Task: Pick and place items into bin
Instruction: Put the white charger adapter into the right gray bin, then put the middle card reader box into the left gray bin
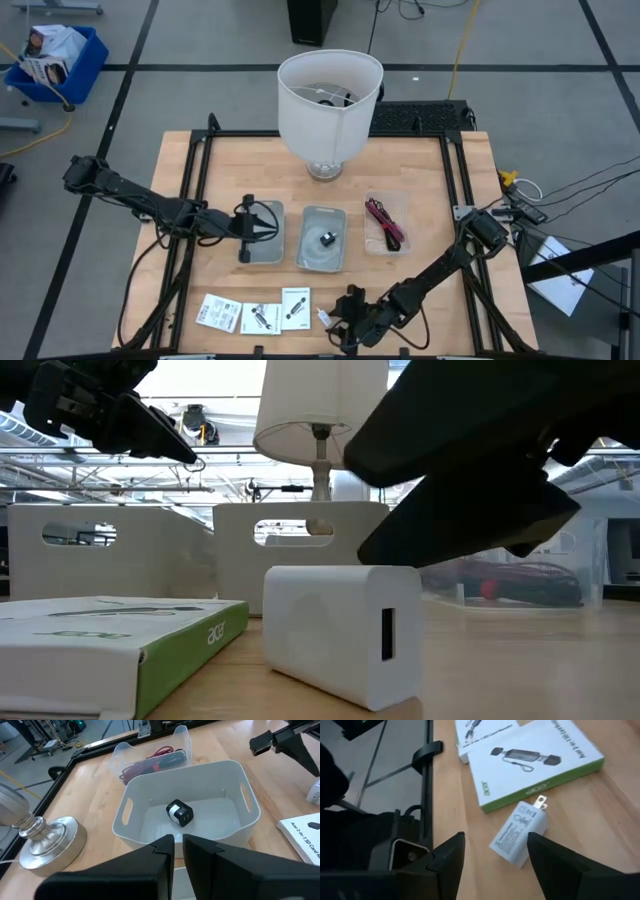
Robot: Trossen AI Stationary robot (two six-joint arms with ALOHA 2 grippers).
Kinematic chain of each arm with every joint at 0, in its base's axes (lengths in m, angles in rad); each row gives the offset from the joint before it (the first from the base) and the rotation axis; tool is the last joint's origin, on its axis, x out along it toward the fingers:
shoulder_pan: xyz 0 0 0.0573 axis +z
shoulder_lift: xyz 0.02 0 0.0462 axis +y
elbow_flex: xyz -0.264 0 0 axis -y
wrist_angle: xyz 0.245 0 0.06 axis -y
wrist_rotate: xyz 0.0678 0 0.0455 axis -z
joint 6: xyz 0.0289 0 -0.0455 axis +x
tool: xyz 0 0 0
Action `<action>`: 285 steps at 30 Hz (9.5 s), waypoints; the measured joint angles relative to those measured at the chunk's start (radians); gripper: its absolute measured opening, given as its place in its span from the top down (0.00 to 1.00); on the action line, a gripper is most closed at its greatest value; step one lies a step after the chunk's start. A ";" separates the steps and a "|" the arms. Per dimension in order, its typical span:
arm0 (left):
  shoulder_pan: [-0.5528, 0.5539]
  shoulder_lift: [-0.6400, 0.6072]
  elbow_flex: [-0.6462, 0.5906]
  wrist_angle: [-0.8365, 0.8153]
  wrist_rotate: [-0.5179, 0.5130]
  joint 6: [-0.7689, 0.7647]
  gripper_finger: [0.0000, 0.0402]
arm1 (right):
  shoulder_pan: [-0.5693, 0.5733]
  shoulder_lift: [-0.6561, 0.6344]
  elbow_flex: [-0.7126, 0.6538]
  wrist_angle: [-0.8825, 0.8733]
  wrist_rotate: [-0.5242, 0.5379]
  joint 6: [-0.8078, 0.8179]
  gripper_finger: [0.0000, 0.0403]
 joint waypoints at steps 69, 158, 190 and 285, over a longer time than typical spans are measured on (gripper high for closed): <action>-0.215 0.603 0.408 0.101 0.305 0.110 1.00 | -0.178 -1.447 -1.111 0.371 0.002 -0.843 1.00; -0.175 0.844 0.832 -0.242 0.183 0.326 0.73 | -0.186 -1.451 -1.116 0.341 0.033 -0.742 1.00; 0.327 0.903 0.707 -0.275 0.306 0.325 0.74 | -0.186 -1.426 -1.116 0.303 0.032 -0.708 1.00; 0.034 0.541 0.690 -0.674 0.193 -0.030 0.93 | -0.185 -1.404 -1.117 0.281 0.032 -0.680 1.00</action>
